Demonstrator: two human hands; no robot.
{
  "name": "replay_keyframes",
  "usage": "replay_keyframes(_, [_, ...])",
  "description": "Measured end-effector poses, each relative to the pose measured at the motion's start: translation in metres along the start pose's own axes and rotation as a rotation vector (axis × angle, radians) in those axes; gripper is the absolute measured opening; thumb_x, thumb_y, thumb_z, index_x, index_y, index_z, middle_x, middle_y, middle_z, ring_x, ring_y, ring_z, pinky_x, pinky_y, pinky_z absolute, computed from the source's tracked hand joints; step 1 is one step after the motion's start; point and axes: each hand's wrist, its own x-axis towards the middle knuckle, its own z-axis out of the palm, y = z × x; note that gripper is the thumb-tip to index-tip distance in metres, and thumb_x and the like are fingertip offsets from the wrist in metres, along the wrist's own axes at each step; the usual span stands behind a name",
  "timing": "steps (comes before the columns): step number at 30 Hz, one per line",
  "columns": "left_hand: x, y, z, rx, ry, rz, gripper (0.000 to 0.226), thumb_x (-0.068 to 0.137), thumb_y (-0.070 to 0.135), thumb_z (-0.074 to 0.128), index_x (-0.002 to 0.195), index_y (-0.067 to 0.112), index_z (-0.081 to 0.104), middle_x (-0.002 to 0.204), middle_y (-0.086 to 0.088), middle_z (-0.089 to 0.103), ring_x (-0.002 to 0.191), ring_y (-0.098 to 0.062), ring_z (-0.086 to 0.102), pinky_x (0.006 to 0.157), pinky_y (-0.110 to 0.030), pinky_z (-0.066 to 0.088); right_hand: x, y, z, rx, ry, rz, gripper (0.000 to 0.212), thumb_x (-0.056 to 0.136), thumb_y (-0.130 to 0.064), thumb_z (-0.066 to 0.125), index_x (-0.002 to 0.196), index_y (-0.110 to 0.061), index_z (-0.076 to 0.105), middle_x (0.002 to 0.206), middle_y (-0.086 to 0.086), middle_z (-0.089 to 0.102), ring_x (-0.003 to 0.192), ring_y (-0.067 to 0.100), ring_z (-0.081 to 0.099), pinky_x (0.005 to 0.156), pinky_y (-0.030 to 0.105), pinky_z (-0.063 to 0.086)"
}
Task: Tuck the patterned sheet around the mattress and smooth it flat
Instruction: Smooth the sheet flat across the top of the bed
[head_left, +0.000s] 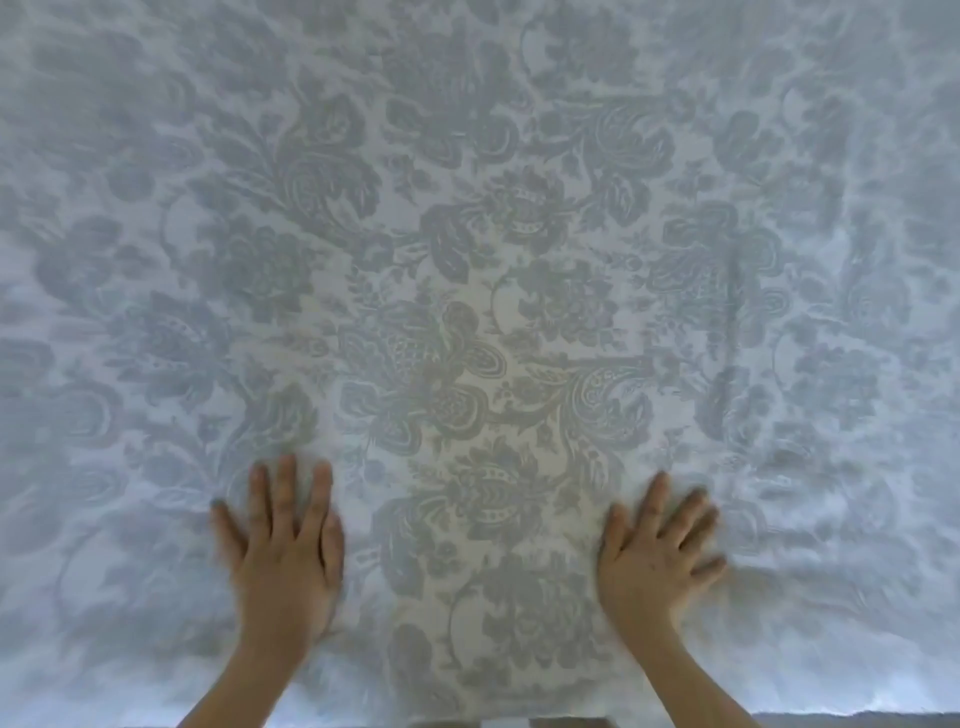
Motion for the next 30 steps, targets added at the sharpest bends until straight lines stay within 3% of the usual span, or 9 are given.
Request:
replay_keyframes(3, [-0.05,-0.017,0.001,0.036,-0.102,0.032,0.056,0.098,0.04,0.012,0.141,0.016,0.039,0.149,-0.014,0.035,0.14,-0.033,0.023,0.11,-0.065,0.013,0.001,-0.006,-0.021,-0.043,-0.051,-0.077,0.065,0.095,-0.054,0.01,0.151,-0.023,-0.005,0.157,0.021,-0.002,0.143,0.04,0.003,0.112,0.06,0.012])
replay_keyframes(9, [-0.017,-0.067,-0.045,-0.069,0.178,-0.04,0.049,0.096,0.033,0.029,0.127,0.009,0.058,0.136,-0.014,0.053,0.131,-0.035,0.044,0.109,-0.06,0.023,0.019,-0.158,-0.077,-0.007,0.221,-0.926,0.064,0.094,-0.049,0.005,0.151,-0.021,0.013,0.156,0.014,0.017,0.144,0.031,0.015,0.117,0.049,0.007])
replay_keyframes(12, [0.039,-0.109,-0.069,0.029,0.305,-0.115,0.05,0.096,0.035,0.03,0.138,0.013,0.046,0.145,-0.015,0.043,0.137,-0.038,0.033,0.11,-0.061,0.014,0.04,-0.238,-0.087,-0.055,0.244,-1.132,0.059,0.098,-0.051,0.012,0.151,-0.025,0.008,0.158,0.011,0.011,0.146,0.026,0.009,0.118,0.046,0.003])
replay_keyframes(16, [0.049,-0.186,-0.049,0.088,0.112,-0.4,0.055,0.098,0.046,0.01,0.151,0.032,0.007,0.16,-0.003,0.002,0.147,-0.026,-0.002,0.111,-0.064,-0.002,-0.01,-0.292,-0.025,-0.114,0.282,-1.197,0.072,0.087,-0.066,-0.004,0.149,-0.034,0.014,0.157,0.015,0.009,0.145,0.036,0.006,0.116,0.054,0.003])
replay_keyframes(20, [-0.025,-0.21,-0.016,0.057,0.073,-0.572,0.054,0.096,0.048,0.001,0.148,0.037,-0.009,0.159,0.0,-0.012,0.145,-0.024,-0.015,0.113,-0.061,-0.005,-0.176,-0.234,0.078,0.014,0.182,-1.706,0.047,0.097,-0.048,0.037,0.142,-0.035,0.037,0.156,0.013,0.019,0.144,0.037,0.009,0.113,0.062,0.007])
replay_keyframes(23, [-0.056,-0.209,-0.033,-0.08,-0.025,-0.638,0.053,0.098,0.045,0.011,0.148,0.038,-0.006,0.159,-0.001,-0.011,0.146,-0.027,-0.012,0.111,-0.063,0.005,-0.215,-0.203,0.081,-0.049,-0.004,-1.913,0.04,0.097,-0.038,0.04,0.136,-0.031,0.049,0.153,0.011,0.028,0.143,0.034,0.018,0.115,0.057,0.009])
replay_keyframes(26, [-0.068,-0.224,-0.059,-0.043,0.026,-0.513,0.051,0.098,0.037,0.027,0.146,0.022,0.031,0.155,-0.015,0.022,0.141,-0.038,0.021,0.106,-0.058,0.03,-0.201,-0.239,0.038,0.142,-0.06,-1.874,0.048,0.1,-0.04,0.026,0.135,-0.019,0.05,0.145,0.009,0.043,0.136,0.025,0.038,0.115,0.04,0.017])
replay_keyframes(28, [-0.033,-0.243,-0.089,-0.002,0.194,-0.284,0.048,0.094,0.036,0.032,0.131,0.014,0.054,0.141,-0.02,0.046,0.127,-0.044,0.044,0.099,-0.056,0.038,-0.173,-0.291,-0.003,0.321,0.088,-1.596,0.052,0.099,-0.044,0.028,0.139,-0.015,0.044,0.146,0.01,0.04,0.136,0.025,0.037,0.115,0.039,0.02])
replay_keyframes(30, [0.018,-0.269,-0.112,0.074,0.288,-0.088,0.048,0.097,0.037,0.031,0.136,0.016,0.049,0.145,-0.017,0.042,0.134,-0.04,0.038,0.106,-0.058,0.029,-0.136,-0.35,-0.033,0.32,0.163,-1.239,0.053,0.099,-0.042,0.029,0.148,-0.019,0.027,0.155,0.01,0.024,0.143,0.026,0.021,0.117,0.043,0.012])
